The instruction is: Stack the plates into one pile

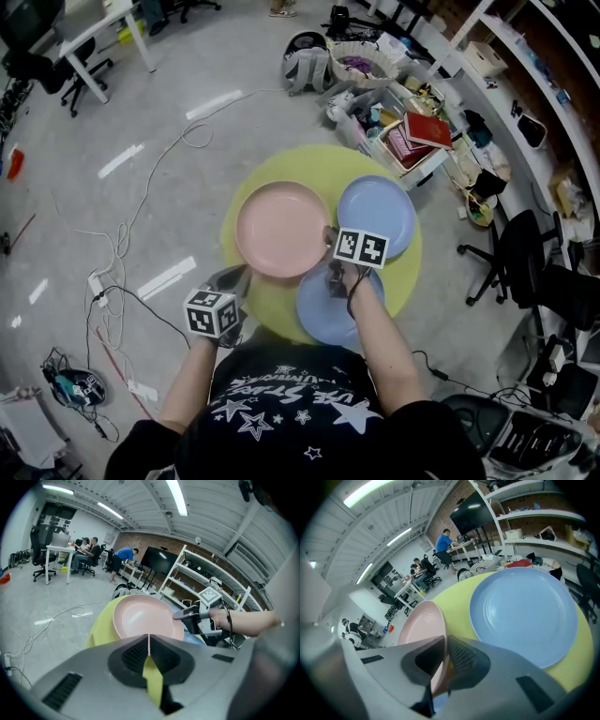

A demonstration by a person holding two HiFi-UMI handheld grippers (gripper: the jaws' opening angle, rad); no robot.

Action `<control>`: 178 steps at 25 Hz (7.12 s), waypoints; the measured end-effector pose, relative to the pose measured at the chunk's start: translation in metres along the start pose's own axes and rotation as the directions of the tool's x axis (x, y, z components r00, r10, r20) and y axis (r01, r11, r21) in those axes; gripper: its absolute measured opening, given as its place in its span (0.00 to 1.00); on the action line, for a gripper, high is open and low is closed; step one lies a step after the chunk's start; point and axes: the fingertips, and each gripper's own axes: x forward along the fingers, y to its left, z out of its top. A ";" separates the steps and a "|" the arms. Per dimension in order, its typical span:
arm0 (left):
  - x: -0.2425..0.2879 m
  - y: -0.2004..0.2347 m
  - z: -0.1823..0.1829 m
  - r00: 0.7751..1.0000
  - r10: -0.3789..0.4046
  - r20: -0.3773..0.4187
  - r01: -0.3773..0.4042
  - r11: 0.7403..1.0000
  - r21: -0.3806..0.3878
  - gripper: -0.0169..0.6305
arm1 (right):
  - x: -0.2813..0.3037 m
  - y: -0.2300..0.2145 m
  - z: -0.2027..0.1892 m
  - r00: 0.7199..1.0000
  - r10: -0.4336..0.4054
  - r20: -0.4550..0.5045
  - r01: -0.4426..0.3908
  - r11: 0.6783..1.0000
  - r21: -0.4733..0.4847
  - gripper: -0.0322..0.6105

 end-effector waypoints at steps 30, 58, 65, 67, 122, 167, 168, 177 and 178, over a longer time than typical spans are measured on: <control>0.052 -0.111 0.000 1.000 0.003 -0.015 -0.001 0.992 0.127 0.06 | -0.110 -0.171 0.046 0.963 -0.062 0.261 -0.018 0.956 0.293 0.12; 0.058 -0.149 -0.009 0.998 0.069 0.009 -0.070 0.992 0.103 0.06 | -0.101 -0.237 0.050 0.974 -0.092 0.205 0.022 0.946 0.324 0.15; 0.057 -0.153 -0.012 0.997 0.076 0.030 -0.078 0.994 0.072 0.06 | -0.100 -0.230 0.045 0.982 -0.092 0.166 0.067 0.986 0.152 0.19; 0.055 -0.154 -0.014 0.996 0.078 0.036 -0.081 0.995 0.065 0.06 | -0.099 -0.229 0.043 0.983 -0.087 0.161 0.063 0.987 0.147 0.20; 0.006 -0.117 -0.048 0.998 -0.035 -0.045 0.041 0.991 0.130 0.06 | -0.111 -0.156 -0.134 0.985 -0.135 -0.111 0.120 0.985 -0.127 0.26; 0.025 -0.117 -0.003 1.000 -0.011 0.019 0.009 0.990 0.137 0.06 | -0.158 -0.182 0.003 0.957 -0.081 0.280 -0.010 0.951 0.308 0.10; 0.028 -0.118 -0.002 1.000 -0.010 0.018 0.008 0.990 0.138 0.06 | -0.157 -0.188 0.008 0.952 -0.099 0.289 0.002 0.948 0.319 0.10; 0.054 -0.120 0.008 1.000 0.009 -0.001 -0.008 0.992 0.129 0.06 | -0.136 -0.221 0.034 0.952 -0.131 0.276 0.014 0.920 0.391 0.10; 0.056 -0.120 0.008 1.000 0.010 -0.005 -0.010 0.992 0.127 0.06 | -0.133 -0.224 0.035 0.953 -0.133 0.272 0.014 0.917 0.399 0.10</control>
